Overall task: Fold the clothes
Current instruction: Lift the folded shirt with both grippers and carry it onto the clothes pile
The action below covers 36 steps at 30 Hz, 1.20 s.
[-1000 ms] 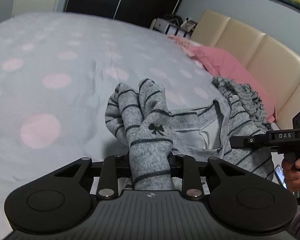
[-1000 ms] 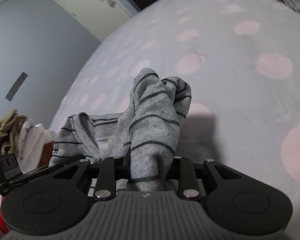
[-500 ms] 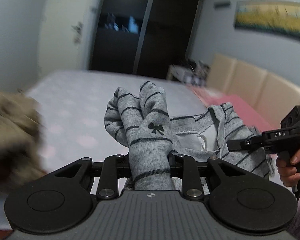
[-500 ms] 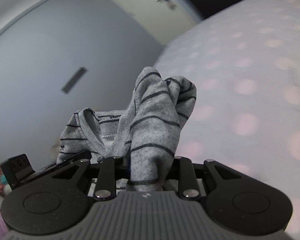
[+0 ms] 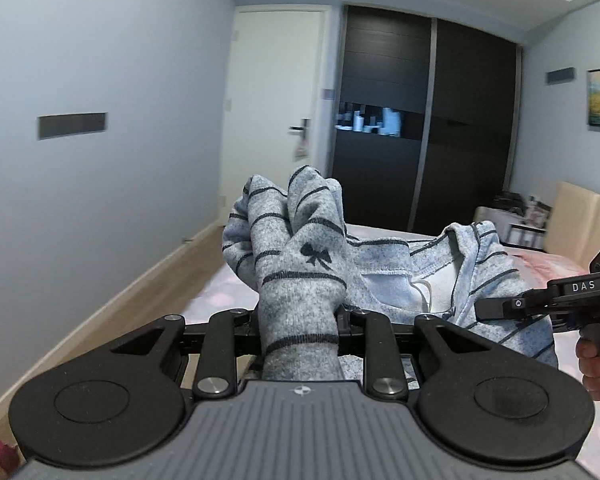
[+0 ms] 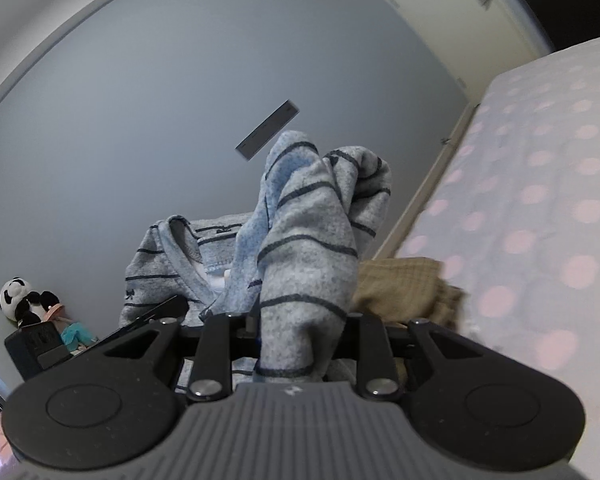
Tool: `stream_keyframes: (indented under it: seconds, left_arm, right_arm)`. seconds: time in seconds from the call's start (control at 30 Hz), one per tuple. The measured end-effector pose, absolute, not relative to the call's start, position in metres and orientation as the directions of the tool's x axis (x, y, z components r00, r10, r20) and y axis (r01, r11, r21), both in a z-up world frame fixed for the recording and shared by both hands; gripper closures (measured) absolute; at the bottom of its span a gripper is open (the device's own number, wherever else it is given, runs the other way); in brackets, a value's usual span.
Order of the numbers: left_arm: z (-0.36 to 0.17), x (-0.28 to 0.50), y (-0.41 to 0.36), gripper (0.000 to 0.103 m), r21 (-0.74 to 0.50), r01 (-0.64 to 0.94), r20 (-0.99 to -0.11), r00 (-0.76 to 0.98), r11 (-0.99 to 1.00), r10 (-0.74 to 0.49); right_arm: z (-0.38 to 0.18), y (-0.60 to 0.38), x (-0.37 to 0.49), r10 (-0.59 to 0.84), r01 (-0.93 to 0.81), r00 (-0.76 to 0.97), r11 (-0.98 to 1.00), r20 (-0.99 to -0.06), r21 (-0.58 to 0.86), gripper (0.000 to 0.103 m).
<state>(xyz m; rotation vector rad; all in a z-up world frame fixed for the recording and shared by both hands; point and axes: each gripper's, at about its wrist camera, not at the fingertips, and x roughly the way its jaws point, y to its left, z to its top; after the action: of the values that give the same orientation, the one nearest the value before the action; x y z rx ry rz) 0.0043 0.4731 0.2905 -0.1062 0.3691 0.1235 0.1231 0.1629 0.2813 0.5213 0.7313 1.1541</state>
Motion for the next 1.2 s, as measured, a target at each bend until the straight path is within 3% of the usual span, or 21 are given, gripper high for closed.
stream_keyframes:
  seconds: [0.13, 0.43, 0.57, 0.7, 0.83, 1.0, 1.2]
  left_arm:
    - [0.263, 0.024, 0.510, 0.080, -0.108, -0.177, -0.398, 0.910, 0.978, 0.121]
    - [0.163, 0.057, 0.584, 0.079, -0.225, -0.207, -0.467, 0.881, 0.952, 0.081]
    - [0.145, 0.060, 0.596, 0.079, -0.254, -0.204, -0.472, 0.879, 0.945, 0.063]
    - [0.148, 0.058, 0.599, 0.075, -0.266, -0.209, -0.460, 0.885, 0.941, 0.066]
    - [0.168, 0.039, 0.593, 0.052, -0.217, -0.278, -0.425, 0.890, 0.936, 0.166]
    - [0.204, 0.006, 0.580, 0.048, -0.203, -0.364, -0.363, 0.890, 0.909, 0.276]
    - [0.243, -0.020, 0.523, 0.040, -0.110, -0.338, -0.336, 0.898, 0.935, 0.285]
  right_arm:
    - [0.271, 0.207, 0.125, 0.947, -0.625, 0.193, 0.321, -0.257, 0.712, 0.075]
    - [0.201, 0.270, 0.162, 0.903, -0.578, 0.188, 0.420, -0.388, 0.699, 0.074]
    - [0.172, 0.275, 0.169, 0.909, -0.556, 0.160, 0.406, -0.386, 0.725, 0.074]
    - [0.155, 0.283, 0.173, 0.911, -0.551, 0.156, 0.400, -0.381, 0.732, 0.073]
    - [0.161, 0.282, 0.177, 0.915, -0.564, 0.156, 0.392, -0.372, 0.727, 0.065]
    - [0.172, 0.282, 0.192, 0.896, -0.554, 0.232, 0.441, -0.378, 0.706, 0.059]
    - [0.208, 0.228, 0.178, 0.872, -0.591, 0.324, 0.490, -0.368, 0.641, 0.054]
